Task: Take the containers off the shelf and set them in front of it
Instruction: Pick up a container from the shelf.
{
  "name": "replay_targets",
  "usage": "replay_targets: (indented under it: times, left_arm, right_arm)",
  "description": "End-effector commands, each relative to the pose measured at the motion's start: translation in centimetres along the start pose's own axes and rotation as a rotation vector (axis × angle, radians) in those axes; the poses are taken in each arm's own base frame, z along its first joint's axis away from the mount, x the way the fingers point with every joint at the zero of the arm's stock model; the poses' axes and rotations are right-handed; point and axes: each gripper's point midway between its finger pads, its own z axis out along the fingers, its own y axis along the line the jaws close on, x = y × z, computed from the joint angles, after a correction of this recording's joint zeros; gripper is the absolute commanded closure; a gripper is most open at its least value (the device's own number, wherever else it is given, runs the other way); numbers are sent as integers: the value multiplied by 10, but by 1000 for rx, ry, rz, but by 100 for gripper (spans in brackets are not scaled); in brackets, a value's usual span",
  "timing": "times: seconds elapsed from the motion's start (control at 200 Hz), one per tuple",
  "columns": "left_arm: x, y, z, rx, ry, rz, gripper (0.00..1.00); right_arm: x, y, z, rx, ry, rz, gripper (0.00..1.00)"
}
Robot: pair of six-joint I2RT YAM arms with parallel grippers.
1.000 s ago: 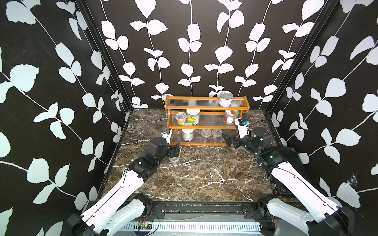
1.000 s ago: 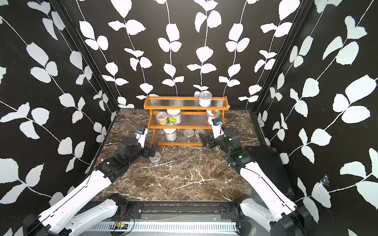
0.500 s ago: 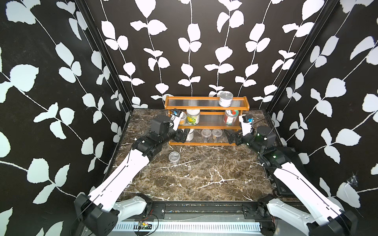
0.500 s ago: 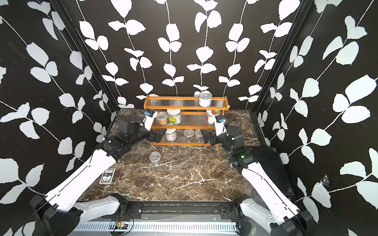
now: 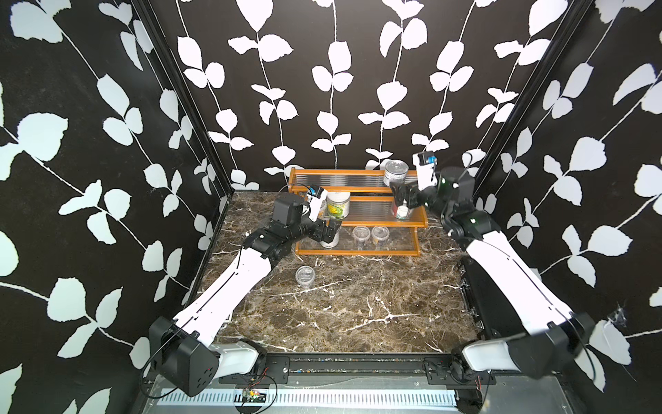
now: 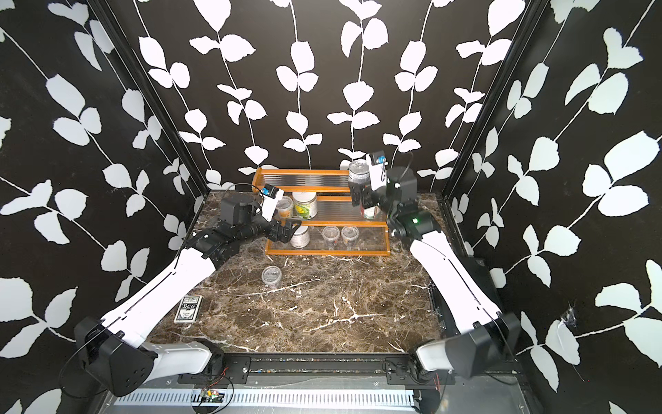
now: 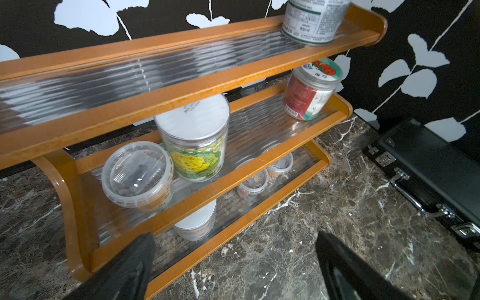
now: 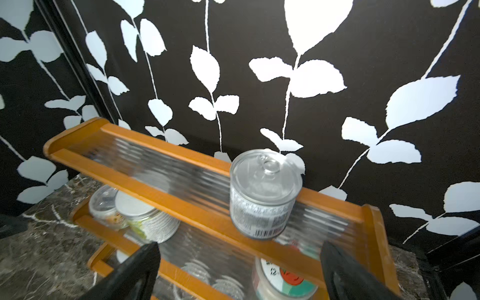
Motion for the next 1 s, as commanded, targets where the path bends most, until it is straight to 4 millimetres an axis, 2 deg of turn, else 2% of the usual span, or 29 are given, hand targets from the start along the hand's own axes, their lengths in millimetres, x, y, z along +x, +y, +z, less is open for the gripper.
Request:
replay_targets:
  times: [0.0,0.145,0.17,0.225,0.495,0.605,0.855,0.995]
  left_arm:
    - [-18,2,-7,18,-71,-32,1]
    - [-14,4,-9,17,-64,-36,1]
    - [-13,4,-9,17,-62,-37,1]
    - [-11,6,-10,15,-59,-41,1]
    - [-5,9,-12,14,-54,-63,1]
    - [-9,9,-14,13,-73,-71,1]
    - [-15,11,-14,25,-113,-108,1]
    - [-19,12,-14,33,-136,-129,1]
  right_arm:
    - [-14,-15,11,35,5,-5,0]
    - [-23,-14,32,-7,-9,7,0]
    - [-15,-15,43,-13,13,14,1]
    - [-13,-14,51,-27,22,23,0]
    - [-3,-16,76,-46,60,45,1]
    - [1,-16,81,-57,67,51,9]
    - [-8,-17,79,-55,40,27,30]
    - [-14,-15,72,-64,26,-5,33]
